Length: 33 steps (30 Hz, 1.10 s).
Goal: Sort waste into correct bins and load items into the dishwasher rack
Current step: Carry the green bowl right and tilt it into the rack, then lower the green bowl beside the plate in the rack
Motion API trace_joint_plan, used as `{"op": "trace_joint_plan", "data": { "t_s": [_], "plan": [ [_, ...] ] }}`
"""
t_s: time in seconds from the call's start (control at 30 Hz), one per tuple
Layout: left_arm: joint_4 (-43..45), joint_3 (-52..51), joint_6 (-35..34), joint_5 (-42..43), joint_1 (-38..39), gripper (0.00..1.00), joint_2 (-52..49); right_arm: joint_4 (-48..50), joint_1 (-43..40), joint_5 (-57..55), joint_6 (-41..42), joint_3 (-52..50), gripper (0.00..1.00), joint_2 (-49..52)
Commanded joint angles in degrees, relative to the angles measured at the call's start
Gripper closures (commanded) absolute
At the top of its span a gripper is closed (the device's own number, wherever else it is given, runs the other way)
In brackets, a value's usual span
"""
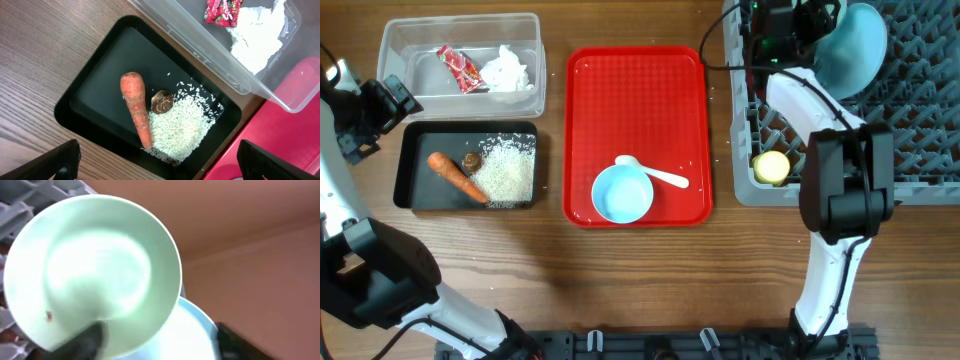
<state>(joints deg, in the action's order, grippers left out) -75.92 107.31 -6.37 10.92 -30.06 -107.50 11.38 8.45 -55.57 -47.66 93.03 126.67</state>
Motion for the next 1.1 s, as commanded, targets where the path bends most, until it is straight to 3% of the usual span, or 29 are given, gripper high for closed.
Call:
{"op": "trace_joint_plan", "data": {
  "t_s": [0.0, 0.47, 0.73, 0.8, 0.9, 0.97, 1.0, 1.07],
  "plan": [
    [0.0, 0.4, -0.1, -0.1, 0.0, 0.0, 1.7, 0.5, 1.0, -3.2, -1.4, -0.1, 0.0, 1.4],
    [0.0, 0.4, -0.1, -0.1, 0.0, 0.0, 1.7, 0.4, 2.3, -5.4, 4.1, -0.1, 0.0, 0.8],
    [0.0, 0.4, -0.1, -0.1, 0.0, 0.0, 1.7, 0.5, 4.1, -4.9, 19.0, -0.1, 0.0, -8.9],
    [0.0, 0.4, -0.1, -0.1, 0.0, 0.0, 1.7, -6.3, 5.8, -3.3, 23.2, -0.1, 0.0, -11.9],
    [0.0, 0.4, -0.1, -0.1, 0.0, 0.0, 1.7, -29.2, 9.4, 4.3, 36.5, -0.1, 0.0, -15.6],
    [0.0, 0.4, -0.1, -0.1, 0.0, 0.0, 1.7, -43.4, 11.6, 14.8, 48.1, -0.1, 0.0, -16.3],
    [0.0, 0.4, -0.1, -0.1, 0.0, 0.0, 1.7, -51.6, 13.1, 25.3, 53.6, -0.1, 0.07, -16.3],
    [0.0, 0.4, -0.1, -0.1, 0.0, 0.0, 1.7, -55.5, 14.0, 34.6, 62.8, -0.1, 0.09, -16.3]
  ]
}}
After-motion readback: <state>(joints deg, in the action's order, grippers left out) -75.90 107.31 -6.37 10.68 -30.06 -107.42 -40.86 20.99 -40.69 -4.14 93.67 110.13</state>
